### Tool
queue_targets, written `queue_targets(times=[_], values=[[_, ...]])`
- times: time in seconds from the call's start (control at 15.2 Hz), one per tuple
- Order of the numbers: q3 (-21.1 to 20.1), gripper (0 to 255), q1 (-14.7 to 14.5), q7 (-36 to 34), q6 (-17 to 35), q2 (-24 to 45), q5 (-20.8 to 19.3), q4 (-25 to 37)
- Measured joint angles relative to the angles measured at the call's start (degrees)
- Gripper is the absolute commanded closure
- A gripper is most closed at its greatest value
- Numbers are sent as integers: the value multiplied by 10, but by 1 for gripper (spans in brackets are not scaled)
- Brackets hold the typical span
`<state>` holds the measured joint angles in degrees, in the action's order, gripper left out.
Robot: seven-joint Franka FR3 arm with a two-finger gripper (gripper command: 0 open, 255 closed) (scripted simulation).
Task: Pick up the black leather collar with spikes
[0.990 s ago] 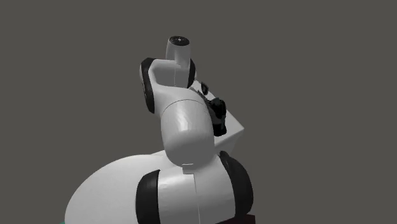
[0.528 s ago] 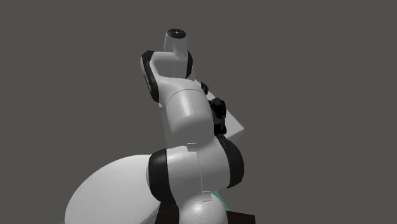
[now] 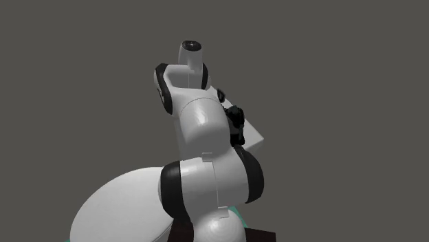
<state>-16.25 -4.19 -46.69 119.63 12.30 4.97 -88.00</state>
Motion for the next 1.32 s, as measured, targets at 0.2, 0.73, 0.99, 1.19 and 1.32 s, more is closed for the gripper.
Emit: queue_targets(times=[0.2,0.73,0.99,1.19,1.32], values=[[0,255,0,0,3,-2,0,1],[-1,255,-1,-1,-7,0,-1,10],[0,255,-2,-6,-38,5,-4,44],[0,255,-3,-9,-62,9,-6,72],[0,255,-4,-11,-78,12,-8,90]])
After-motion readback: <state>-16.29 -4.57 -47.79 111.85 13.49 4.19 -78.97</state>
